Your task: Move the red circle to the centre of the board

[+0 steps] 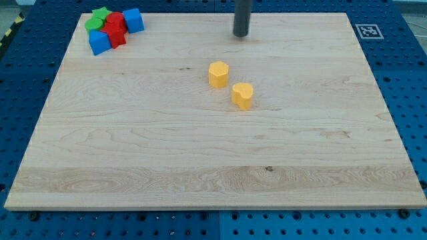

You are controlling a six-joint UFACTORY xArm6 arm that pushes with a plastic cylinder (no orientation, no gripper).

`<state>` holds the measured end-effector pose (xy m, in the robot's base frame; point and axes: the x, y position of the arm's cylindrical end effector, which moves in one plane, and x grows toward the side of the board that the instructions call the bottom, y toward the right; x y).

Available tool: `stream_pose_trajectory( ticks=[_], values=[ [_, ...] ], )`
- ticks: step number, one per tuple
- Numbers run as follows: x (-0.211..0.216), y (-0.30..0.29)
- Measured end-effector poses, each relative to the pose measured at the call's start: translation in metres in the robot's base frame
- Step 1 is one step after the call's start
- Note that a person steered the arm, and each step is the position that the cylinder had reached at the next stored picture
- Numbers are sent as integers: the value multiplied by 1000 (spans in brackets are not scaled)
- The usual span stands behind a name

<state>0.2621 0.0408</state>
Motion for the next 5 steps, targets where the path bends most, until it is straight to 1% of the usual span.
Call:
stream_pose_trajectory(
  ticks=[1, 2, 3, 5],
  values=[
    [15, -25],
    [30, -67],
    [52, -107],
    [111, -164]
  ],
)
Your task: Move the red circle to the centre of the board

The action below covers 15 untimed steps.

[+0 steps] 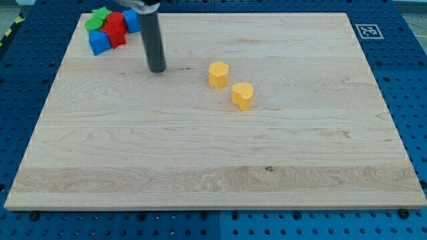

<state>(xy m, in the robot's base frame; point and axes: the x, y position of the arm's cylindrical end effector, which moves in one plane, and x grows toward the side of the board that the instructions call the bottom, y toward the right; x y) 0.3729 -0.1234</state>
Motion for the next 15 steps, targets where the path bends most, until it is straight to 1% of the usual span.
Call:
stream_pose_trajectory(
  ticks=[1, 2, 3, 4, 6, 7, 8, 9, 10, 11, 12, 13, 14, 15],
  values=[
    [24, -51],
    [24, -134],
    [9, -180],
    [4, -182],
    [-122, -179],
    [-169, -179],
    [-182, -177],
    [-181, -157],
    [-181, -122],
    [-180, -114],
    [-167, -131],
    [-158, -129],
    [-152, -108],
    [-136, -104]
  ],
)
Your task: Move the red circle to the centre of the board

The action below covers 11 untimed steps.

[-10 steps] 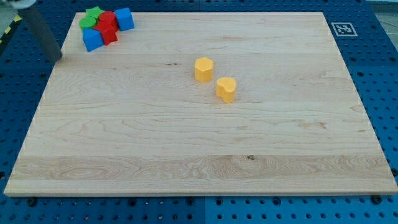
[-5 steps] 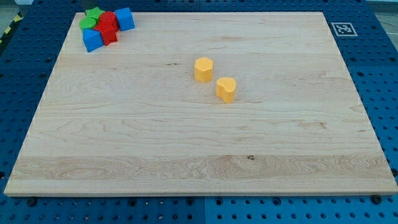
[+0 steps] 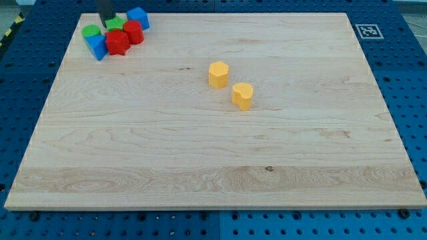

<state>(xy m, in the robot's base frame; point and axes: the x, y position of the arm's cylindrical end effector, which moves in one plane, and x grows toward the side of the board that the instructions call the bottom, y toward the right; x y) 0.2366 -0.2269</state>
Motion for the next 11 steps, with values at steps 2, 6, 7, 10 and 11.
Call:
stream_pose_trajectory(
  ticks=[2, 6, 7, 10, 11],
  values=[
    [25, 29],
    [14, 76],
    [7, 90],
    [1, 183],
    [23, 171]
  ],
)
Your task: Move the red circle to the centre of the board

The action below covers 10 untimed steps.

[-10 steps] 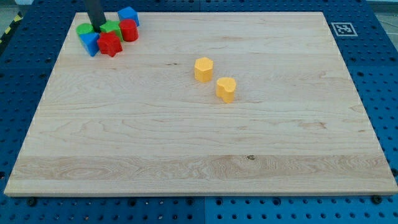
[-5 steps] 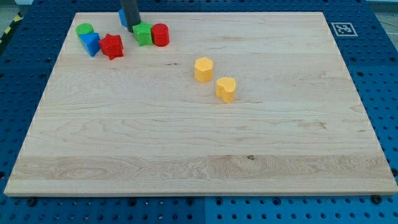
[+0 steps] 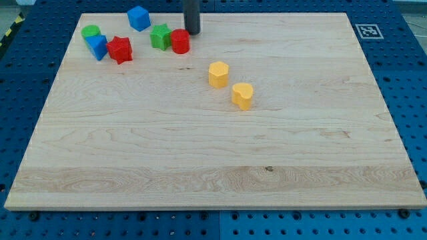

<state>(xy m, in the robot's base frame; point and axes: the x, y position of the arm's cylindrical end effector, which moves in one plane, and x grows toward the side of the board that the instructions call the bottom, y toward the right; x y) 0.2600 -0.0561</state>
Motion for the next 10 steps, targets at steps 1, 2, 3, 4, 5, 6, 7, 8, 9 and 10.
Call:
stream_pose_trajectory(
  ticks=[1, 2, 3, 4, 5, 6, 7, 8, 9, 10],
  values=[
    [24, -13],
    [35, -12],
    [51, -18],
    [48, -28],
    [47, -56],
    [48, -73],
    [66, -74],
    [95, -42],
    [125, -11],
    [157, -7]
  ],
)
